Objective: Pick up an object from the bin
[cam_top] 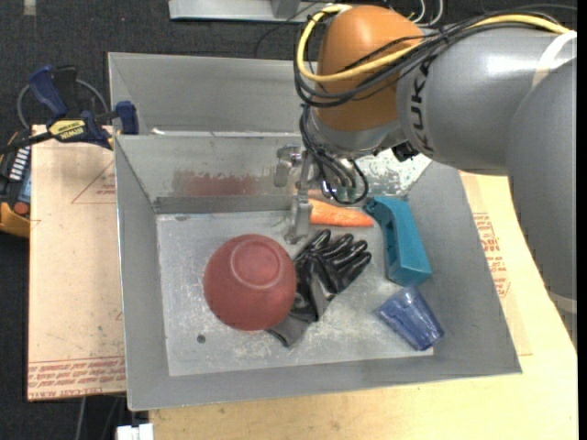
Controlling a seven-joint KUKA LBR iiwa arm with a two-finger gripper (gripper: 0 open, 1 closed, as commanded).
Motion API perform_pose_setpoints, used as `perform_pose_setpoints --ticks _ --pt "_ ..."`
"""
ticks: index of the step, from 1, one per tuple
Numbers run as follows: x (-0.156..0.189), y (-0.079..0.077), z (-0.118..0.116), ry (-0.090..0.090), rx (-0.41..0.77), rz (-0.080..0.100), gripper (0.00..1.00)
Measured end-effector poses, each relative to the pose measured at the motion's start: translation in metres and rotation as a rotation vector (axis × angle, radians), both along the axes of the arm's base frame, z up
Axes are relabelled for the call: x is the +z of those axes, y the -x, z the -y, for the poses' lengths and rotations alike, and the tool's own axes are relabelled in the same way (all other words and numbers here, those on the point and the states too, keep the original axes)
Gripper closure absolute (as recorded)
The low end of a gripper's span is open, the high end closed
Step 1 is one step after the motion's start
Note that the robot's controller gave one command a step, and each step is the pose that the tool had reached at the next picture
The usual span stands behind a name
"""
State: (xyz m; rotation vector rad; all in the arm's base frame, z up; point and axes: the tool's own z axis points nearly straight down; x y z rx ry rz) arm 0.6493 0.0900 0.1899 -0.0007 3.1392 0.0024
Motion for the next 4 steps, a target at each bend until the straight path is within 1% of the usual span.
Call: perform_pose_setpoints --ticks 1,2,3,4 --pt "0.08 0.005 0.005 0.0 0.022 -0.004 0.0" --pt "0.066 -0.006 -0.037 -0.001 0.084 0.006 0.0" --pt "0.134 0.016 -0.003 -0.001 0.07 -0.003 0.0" --pt "0.181 -0.003 -0.039 -0.005 0.043 0.014 0.0"
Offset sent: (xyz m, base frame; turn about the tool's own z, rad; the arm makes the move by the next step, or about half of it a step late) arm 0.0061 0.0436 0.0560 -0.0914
